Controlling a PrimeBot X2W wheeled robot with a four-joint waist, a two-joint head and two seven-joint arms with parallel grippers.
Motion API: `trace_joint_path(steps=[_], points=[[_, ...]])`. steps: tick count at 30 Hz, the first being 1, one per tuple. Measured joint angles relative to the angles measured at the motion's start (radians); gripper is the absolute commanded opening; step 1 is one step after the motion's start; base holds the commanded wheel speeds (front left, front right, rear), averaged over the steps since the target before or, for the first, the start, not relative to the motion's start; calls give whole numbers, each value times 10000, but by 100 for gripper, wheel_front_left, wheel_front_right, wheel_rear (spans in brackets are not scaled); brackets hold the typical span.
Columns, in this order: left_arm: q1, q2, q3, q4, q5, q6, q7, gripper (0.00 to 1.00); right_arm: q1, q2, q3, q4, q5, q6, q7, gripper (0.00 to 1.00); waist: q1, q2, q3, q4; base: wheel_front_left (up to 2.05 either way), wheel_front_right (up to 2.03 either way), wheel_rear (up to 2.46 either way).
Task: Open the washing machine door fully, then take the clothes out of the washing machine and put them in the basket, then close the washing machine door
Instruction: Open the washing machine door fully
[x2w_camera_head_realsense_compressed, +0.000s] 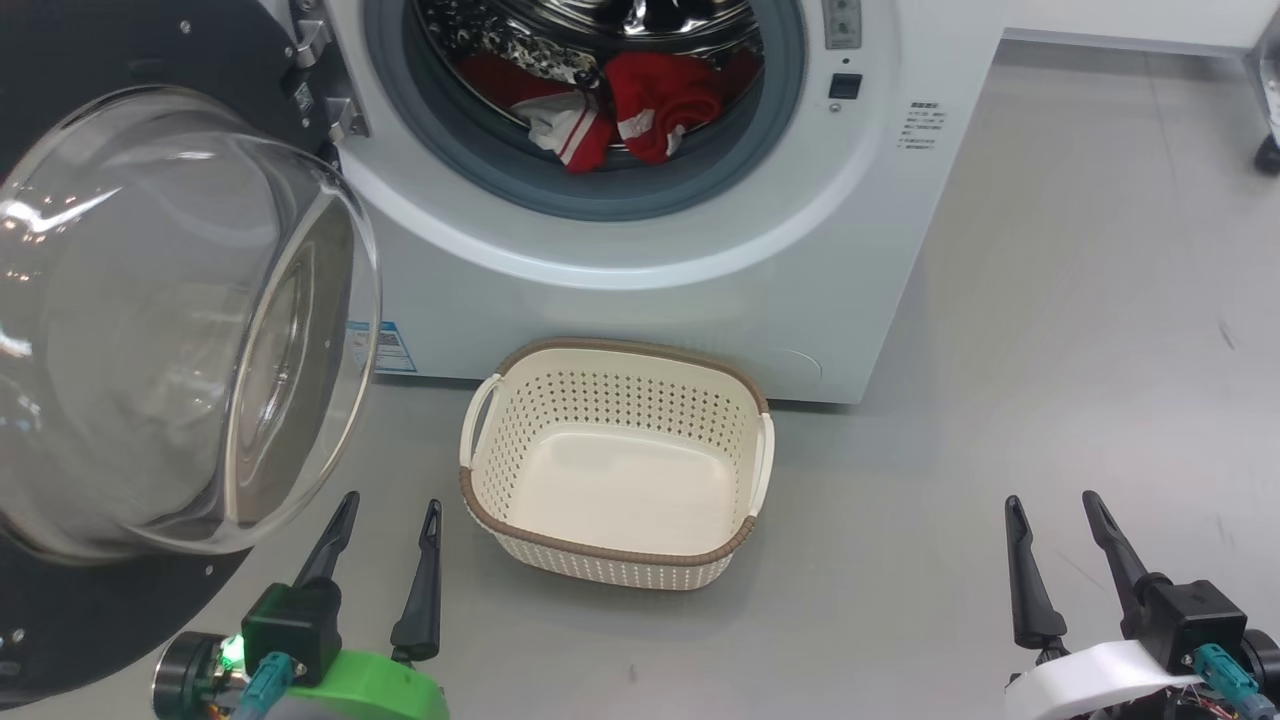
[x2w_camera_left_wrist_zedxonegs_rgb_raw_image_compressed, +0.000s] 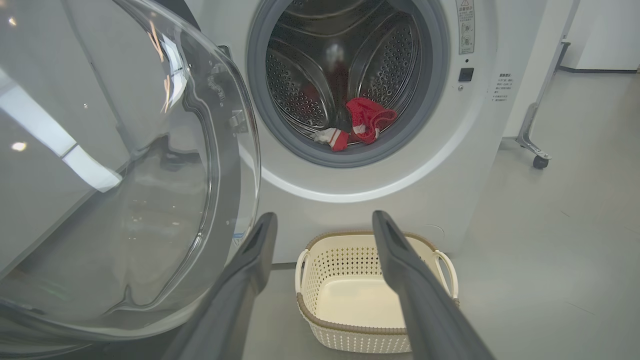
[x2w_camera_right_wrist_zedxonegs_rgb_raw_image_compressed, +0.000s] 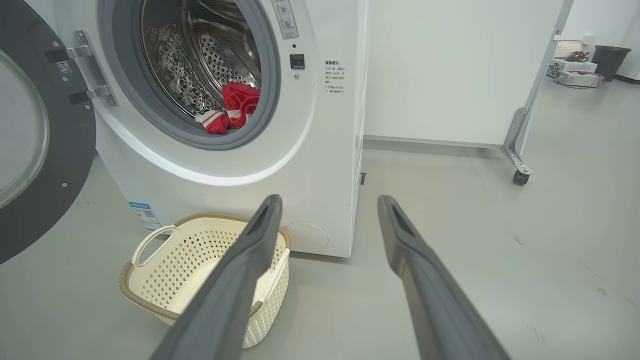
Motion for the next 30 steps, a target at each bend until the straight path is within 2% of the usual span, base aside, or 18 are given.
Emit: trace_joint_path(steps=[15, 30], points=[[98, -2, -38, -249, 82, 94, 245, 100, -27, 21, -169, -17, 0, 52, 0, 100, 0, 0, 35, -1094, 0, 0, 0], [98, -12, -52, -360, 297, 267, 449, 100, -51, 25, -313, -92, 0, 50, 0, 100, 0, 0, 123, -1211, 0, 0, 0]])
